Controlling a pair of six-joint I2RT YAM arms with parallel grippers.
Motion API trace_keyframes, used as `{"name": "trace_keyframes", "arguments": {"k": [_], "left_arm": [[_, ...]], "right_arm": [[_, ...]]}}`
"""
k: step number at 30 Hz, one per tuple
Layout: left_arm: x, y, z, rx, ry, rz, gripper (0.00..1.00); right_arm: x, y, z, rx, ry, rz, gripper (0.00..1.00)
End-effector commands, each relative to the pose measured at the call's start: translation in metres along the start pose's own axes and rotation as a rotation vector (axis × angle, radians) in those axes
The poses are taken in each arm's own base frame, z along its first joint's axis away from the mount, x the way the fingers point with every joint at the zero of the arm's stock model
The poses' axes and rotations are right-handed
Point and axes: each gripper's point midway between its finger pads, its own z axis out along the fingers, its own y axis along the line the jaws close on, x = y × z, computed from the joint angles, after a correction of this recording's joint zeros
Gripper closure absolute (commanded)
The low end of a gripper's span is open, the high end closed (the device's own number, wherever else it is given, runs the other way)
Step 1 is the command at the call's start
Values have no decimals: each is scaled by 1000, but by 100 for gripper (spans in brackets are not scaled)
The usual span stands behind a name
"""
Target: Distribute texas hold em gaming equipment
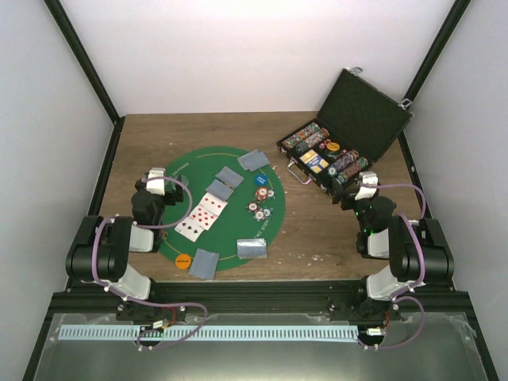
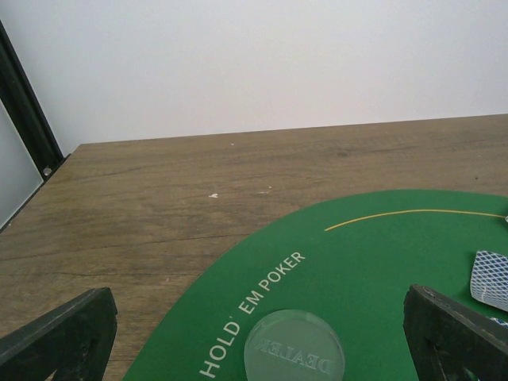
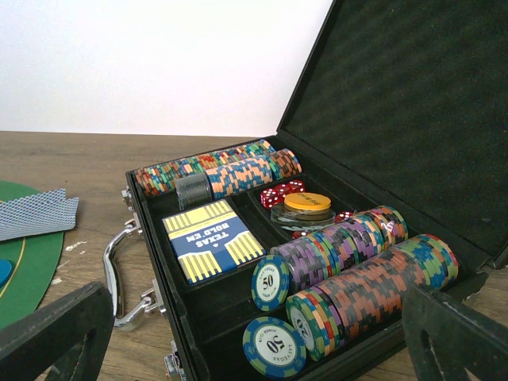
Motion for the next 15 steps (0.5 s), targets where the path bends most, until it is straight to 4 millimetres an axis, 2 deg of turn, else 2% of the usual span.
{"name": "trace_keyframes", "arguments": {"k": [1,15], "left_arm": [[-10,1,3,-3,-36,-6,0],[-11,2,1,-8,-42,-6,0]], "right_arm": [[-16,-2,6,9,-44,-34,0],[-16,-2,6,8,-44,-34,0]]}}
